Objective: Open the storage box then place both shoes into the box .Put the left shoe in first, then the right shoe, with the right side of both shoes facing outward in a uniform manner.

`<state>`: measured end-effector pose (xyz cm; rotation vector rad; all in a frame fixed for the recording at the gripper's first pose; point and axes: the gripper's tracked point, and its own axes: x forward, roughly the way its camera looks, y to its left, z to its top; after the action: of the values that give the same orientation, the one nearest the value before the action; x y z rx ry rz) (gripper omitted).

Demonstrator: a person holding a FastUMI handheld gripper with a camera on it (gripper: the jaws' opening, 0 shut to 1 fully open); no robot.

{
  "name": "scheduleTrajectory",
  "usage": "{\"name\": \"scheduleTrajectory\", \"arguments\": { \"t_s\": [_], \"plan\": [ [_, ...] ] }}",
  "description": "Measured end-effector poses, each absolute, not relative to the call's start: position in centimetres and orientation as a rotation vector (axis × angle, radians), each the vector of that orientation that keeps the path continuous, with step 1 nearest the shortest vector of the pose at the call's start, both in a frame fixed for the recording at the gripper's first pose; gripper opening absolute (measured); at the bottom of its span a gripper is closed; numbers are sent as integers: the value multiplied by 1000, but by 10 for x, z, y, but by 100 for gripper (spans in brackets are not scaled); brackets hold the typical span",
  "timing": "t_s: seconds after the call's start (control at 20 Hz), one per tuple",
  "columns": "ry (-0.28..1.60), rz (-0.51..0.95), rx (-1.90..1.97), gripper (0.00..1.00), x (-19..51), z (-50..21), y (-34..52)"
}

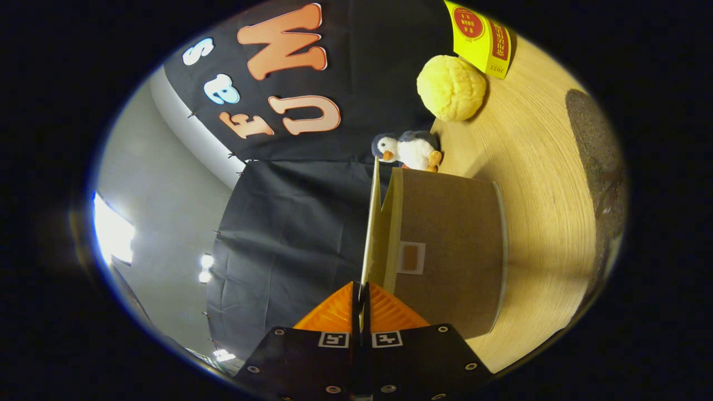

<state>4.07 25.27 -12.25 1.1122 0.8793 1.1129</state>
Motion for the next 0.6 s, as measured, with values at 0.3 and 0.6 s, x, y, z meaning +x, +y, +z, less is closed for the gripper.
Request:
{"name": "scheduleTrajectory", "arguments": {
  "t_s": [0.3,0.6],
  "plan": [
    [779,1094,1073,0,31,-69,272],
    [667,1026,919,1,15,-19,319]
  ]
}}
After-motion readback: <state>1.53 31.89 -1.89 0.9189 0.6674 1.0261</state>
